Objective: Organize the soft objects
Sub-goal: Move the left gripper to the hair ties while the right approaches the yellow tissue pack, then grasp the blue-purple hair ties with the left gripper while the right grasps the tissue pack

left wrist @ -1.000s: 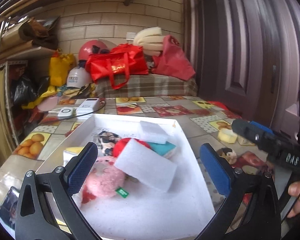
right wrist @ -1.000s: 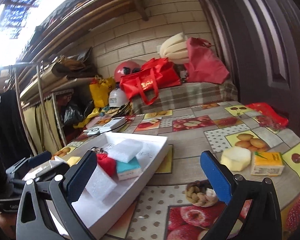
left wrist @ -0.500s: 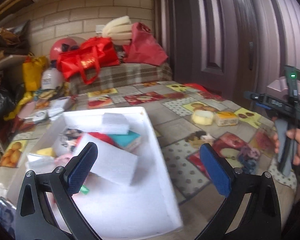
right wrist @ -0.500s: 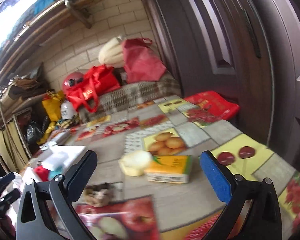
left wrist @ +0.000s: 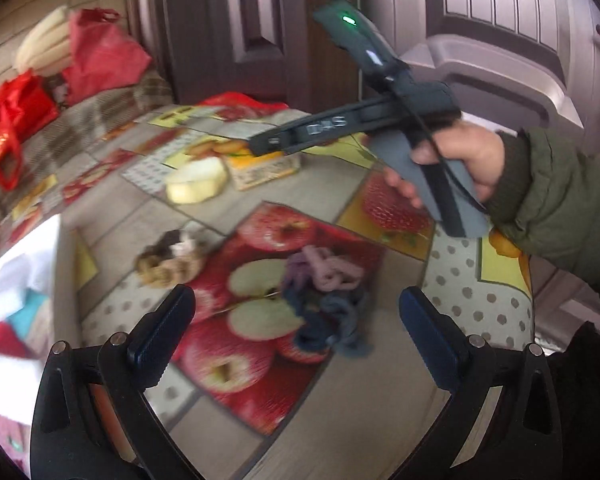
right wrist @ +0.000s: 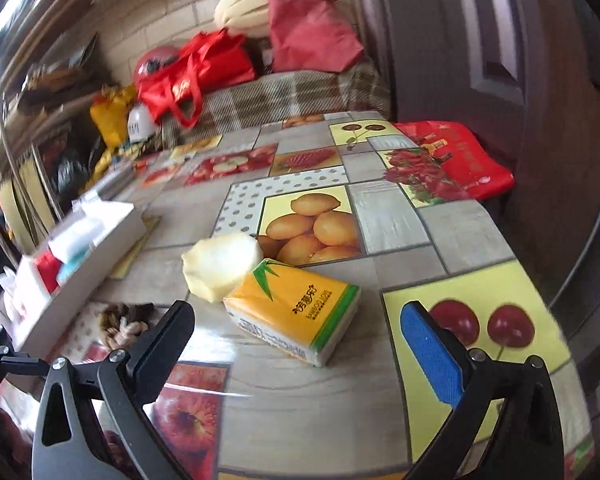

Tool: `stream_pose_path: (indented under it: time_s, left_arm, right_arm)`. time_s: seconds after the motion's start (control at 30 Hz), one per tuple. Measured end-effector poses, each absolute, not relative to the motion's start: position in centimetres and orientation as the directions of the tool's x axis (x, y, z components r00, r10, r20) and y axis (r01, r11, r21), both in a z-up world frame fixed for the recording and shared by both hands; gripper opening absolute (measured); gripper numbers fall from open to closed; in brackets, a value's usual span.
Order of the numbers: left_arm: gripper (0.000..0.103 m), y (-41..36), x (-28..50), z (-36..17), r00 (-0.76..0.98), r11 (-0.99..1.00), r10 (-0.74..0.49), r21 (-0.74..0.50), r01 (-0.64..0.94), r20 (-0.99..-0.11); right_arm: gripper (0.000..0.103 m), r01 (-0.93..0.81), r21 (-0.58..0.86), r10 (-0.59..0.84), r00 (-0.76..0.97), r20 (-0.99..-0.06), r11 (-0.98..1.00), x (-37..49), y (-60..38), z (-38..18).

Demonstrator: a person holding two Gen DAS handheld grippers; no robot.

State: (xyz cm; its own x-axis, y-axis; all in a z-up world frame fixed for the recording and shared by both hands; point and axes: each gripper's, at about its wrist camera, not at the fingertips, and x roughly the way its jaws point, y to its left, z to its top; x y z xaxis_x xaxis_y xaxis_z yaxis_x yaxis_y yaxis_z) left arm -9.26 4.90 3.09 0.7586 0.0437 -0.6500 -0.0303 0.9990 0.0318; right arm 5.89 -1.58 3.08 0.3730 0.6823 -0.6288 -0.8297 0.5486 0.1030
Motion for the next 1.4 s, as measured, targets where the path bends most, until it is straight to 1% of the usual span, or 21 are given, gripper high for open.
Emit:
stream_pose_path:
  time_s: [0.13,0.27,0.37,0.43,0.47,0.53,0.57,0.6,0.63,0.67,0.7,0.73,0.77,0.8,1.0,1.07,1.13,1.3,1.33,1.37,1.4]
  left_arm:
    - [0.102,4.6,-7.4,3.1,0.750,0.999,-0.004,-0.027,-0.019,-0.662]
    - [0.102,4.8,-6.3,2.7,0.733,0.998,-0.009,-0.053,-0.037,-0.680]
    - [0.102,4.9,-5.8,2.1,0.704,0.998,-0.003,-0.049,-0.046,-0.710]
    - [0.098,4.9,-5.6,1.8,0.694,0.998,0.002,-0.047,-0.052,-0.720]
    - [0.094,5.0,-5.6,1.8,0.692,0.997,0.001,-0.051,-0.054,-0.722]
    - [0.092,5.2,-5.6,1.6,0.688,0.996,0.002,-0.058,-0.064,-0.725]
    - [0.088,5.4,-5.6,1.6,0.687,0.996,0.001,-0.062,-0.068,-0.726]
    - [0.085,5.5,-5.5,1.5,0.685,0.995,-0.002,-0.070,-0.071,-0.728]
    - [0.085,5.6,-5.5,1.5,0.684,0.995,-0.005,-0.075,-0.073,-0.729]
    - [0.084,5.7,-5.5,1.5,0.685,0.994,-0.008,-0.081,-0.075,-0.728]
    - [0.083,5.8,-5.5,1.6,0.687,0.993,-0.009,-0.085,-0.076,-0.726]
    - [0.081,5.9,-5.6,1.7,0.691,0.993,-0.010,-0.089,-0.078,-0.723]
    - [0.081,6.0,-5.7,1.8,0.696,0.992,-0.009,-0.093,-0.082,-0.718]
    - [0.081,6.1,-5.8,1.8,0.700,0.991,-0.010,-0.099,-0.086,-0.714]
    - [0.081,6.5,-5.7,1.9,0.700,0.989,-0.016,-0.116,-0.096,-0.714]
    - [0.081,6.3,-5.6,1.9,0.695,0.990,-0.012,-0.108,-0.095,-0.719]
    - [0.081,6.1,-5.4,1.8,0.686,0.990,-0.006,-0.099,-0.097,-0.728]
    - [0.080,5.4,-4.9,1.2,0.652,0.993,0.035,-0.047,-0.108,-0.757]
    - [0.079,5.0,-4.8,1.1,0.646,0.994,0.051,-0.024,-0.107,-0.761]
    - [0.070,4.7,-4.7,1.0,0.641,0.994,0.065,-0.003,-0.105,-0.765]
    - [0.049,4.4,-4.8,1.1,0.646,0.996,0.067,0.009,-0.092,-0.760]
  right_arm:
    - [0.103,-0.869,-0.005,0.642,0.369,-0.671,0.495,6.4,0.6,2.5]
    - [0.103,-0.900,-0.023,0.634,0.324,-0.702,0.435,7.1,2.7,2.0]
    - [0.103,-0.923,-0.007,0.594,0.254,-0.764,0.385,7.6,4.1,0.8]
    - [0.103,-0.929,-0.015,0.574,0.241,-0.783,0.370,7.4,4.6,0.4]
    - [0.103,-0.933,-0.024,0.571,0.241,-0.785,0.360,7.1,4.6,0.3]
    - [0.102,-0.940,-0.041,0.567,0.238,-0.788,0.338,6.3,4.4,0.3]
    - [0.099,-0.945,-0.044,0.564,0.230,-0.793,0.323,5.8,4.3,0.1]
    - [0.098,-0.952,-0.048,0.559,0.218,-0.800,0.303,5.3,4.1,0.0]
    - [0.095,-0.955,-0.054,0.563,0.217,-0.798,0.291,4.9,3.9,0.0]
    - [0.086,-0.958,-0.058,0.567,0.214,-0.795,0.281,4.4,3.7,0.1]
    - [0.082,-0.961,-0.055,0.573,0.207,-0.793,0.271,4.0,3.5,0.2]
    - [0.072,-0.962,-0.051,0.579,0.202,-0.790,0.266,3.7,3.3,0.3]
    - [0.067,-0.963,-0.050,0.583,0.200,-0.787,0.264,3.5,3.2,0.3]
    - [0.066,-0.963,-0.053,0.586,0.203,-0.785,0.263,3.2,3.1,0.4]
    - [0.067,-0.957,-0.042,0.585,0.209,-0.784,0.286,3.2,3.3,0.4]
    - [0.072,-0.954,-0.044,0.581,0.218,-0.784,0.298,3.2,3.8,0.3]
    - [0.073,-0.953,-0.048,0.579,0.221,-0.785,0.299,3.3,4.3,0.3]
    - [0.072,-0.951,-0.070,0.576,0.241,-0.781,0.302,3.0,4.8,0.3]
    - [0.067,-0.950,-0.073,0.577,0.245,-0.779,0.304,3.0,4.8,0.3]
    - [0.056,-0.949,-0.074,0.578,0.247,-0.778,0.306,2.9,4.8,0.3]
    - [0.052,-0.950,-0.066,0.582,0.242,-0.776,0.306,3.0,4.7,0.4]
